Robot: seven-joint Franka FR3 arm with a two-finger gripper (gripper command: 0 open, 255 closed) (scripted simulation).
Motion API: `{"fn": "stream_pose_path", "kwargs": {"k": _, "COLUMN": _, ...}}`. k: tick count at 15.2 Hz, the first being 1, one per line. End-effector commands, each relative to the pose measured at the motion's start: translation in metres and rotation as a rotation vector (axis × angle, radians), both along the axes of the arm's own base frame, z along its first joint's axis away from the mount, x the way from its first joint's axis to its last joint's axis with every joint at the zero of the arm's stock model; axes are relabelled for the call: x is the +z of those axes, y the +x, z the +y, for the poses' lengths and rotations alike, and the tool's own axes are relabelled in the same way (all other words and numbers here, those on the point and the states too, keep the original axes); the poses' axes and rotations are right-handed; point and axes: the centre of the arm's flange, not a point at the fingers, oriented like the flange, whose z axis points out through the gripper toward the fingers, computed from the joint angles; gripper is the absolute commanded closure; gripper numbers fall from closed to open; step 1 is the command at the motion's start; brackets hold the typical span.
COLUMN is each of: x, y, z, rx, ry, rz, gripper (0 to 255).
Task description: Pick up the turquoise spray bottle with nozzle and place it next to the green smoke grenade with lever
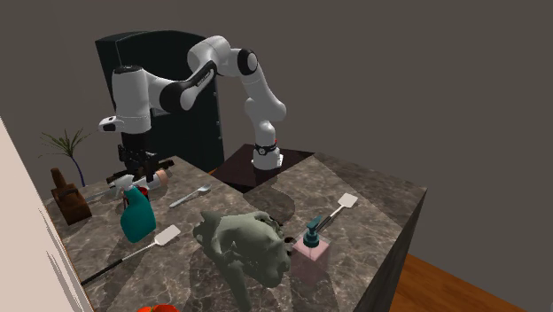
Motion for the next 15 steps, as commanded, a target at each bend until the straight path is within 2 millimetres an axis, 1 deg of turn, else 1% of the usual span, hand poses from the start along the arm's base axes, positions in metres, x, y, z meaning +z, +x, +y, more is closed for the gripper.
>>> {"fn": "stream_pose_path", "kwargs": {"k": 1, "x": 0.000, "y": 0.000, "z": 0.000, "rx": 0.000, "ry": 0.000, "rz": 0.000, "gripper": 0}}
{"fn": "stream_pose_path", "kwargs": {"k": 3, "x": 0.000, "y": 0.000, "z": 0.000, "rx": 0.000, "ry": 0.000, "rz": 0.000, "gripper": 0}}
{"fn": "stream_pose_path", "kwargs": {"k": 6, "x": 0.039, "y": -0.003, "z": 0.004, "rx": 0.000, "ry": 0.000, "rz": 0.000, "gripper": 0}}
{"fn": "stream_pose_path", "kwargs": {"k": 7, "x": 0.050, "y": -0.003, "z": 0.005, "rx": 0.000, "ry": 0.000, "rz": 0.000, "gripper": 0}}
{"fn": "stream_pose_path", "kwargs": {"k": 15, "x": 0.050, "y": -0.003, "z": 0.005, "rx": 0.000, "ry": 0.000, "rz": 0.000, "gripper": 0}}
